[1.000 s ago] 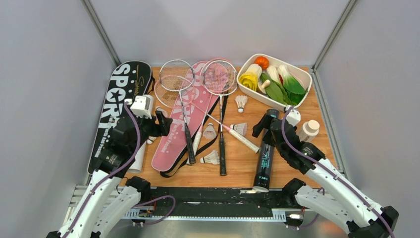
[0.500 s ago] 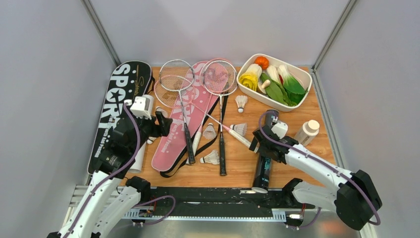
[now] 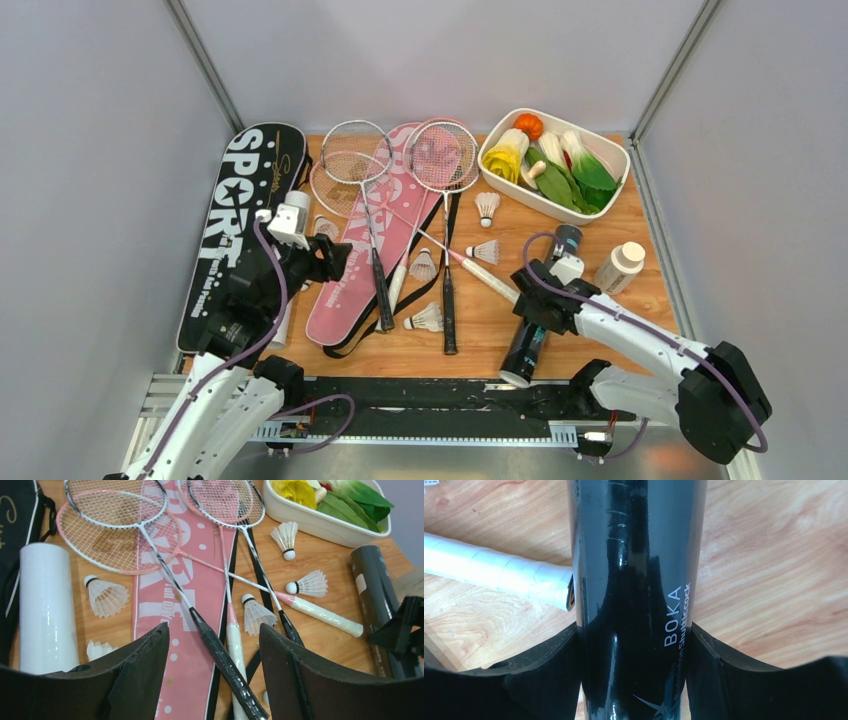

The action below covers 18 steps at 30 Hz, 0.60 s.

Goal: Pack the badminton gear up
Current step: Open the lid of the shuttle tube.

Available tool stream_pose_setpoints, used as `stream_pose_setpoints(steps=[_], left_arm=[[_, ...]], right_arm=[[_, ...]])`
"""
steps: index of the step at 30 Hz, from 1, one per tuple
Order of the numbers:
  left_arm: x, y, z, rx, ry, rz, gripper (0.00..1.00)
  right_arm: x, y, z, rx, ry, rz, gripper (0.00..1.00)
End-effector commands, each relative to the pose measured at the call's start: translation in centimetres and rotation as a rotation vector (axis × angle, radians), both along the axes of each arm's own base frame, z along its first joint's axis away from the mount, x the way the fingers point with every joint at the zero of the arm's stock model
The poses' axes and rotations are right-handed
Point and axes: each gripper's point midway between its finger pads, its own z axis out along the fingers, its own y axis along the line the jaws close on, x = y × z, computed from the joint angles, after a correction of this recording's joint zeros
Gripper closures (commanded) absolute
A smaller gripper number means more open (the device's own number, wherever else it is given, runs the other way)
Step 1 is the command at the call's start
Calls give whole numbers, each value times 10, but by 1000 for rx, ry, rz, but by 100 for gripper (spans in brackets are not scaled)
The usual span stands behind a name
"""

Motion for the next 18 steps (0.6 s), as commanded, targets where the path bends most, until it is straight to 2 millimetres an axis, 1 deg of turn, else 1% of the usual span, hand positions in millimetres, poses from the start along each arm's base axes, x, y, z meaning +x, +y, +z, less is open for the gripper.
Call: stream_pose_setpoints(steps=[1, 2, 3, 5, 7, 8, 9, 10, 11, 12, 13, 15, 16, 17, 18], left_arm=[[0, -20, 22, 34, -185, -149, 28], [-1, -27, 33, 52, -258, -203, 28], [-1, -30, 46, 55, -323, -223, 28], [-1, -35, 64, 104, -414, -265, 26], [3, -37, 79, 175, -479, -289, 24], [9, -38, 86, 229, -506, -299, 24], [11, -40, 86, 263, -505, -313, 23], [18, -43, 89, 335, -520, -329, 23], [15, -50, 94, 374, -523, -367, 23], [17, -61, 88, 454, -542, -427, 23], [13, -68, 88, 491, -557, -476, 23], [6, -83, 84, 646, -688, -590, 22], [-2, -90, 86, 672, -745, -630, 22], [-7, -96, 82, 739, -834, -680, 21], [-17, -100, 86, 758, -906, -706, 21]], right_arm=[[19, 0, 57, 21, -135, -21, 55], [23, 3, 70, 36, -165, 4, 56], [26, 7, 81, 55, -190, 29, 56], [31, 17, 103, 95, -235, 95, 57], [35, 37, 125, 152, -280, 239, 56], [36, 47, 135, 179, -303, 299, 56], [37, 61, 146, 220, -323, 378, 56], [37, 75, 155, 254, -343, 466, 55], [36, 87, 165, 283, -360, 550, 55], [34, 99, 175, 312, -369, 627, 55], [29, 112, 184, 354, -367, 705, 56], [22, 134, 201, 425, -359, 838, 55], [17, 143, 206, 462, -348, 886, 55], [11, 150, 209, 499, -332, 931, 54], [6, 157, 213, 537, -320, 969, 54]])
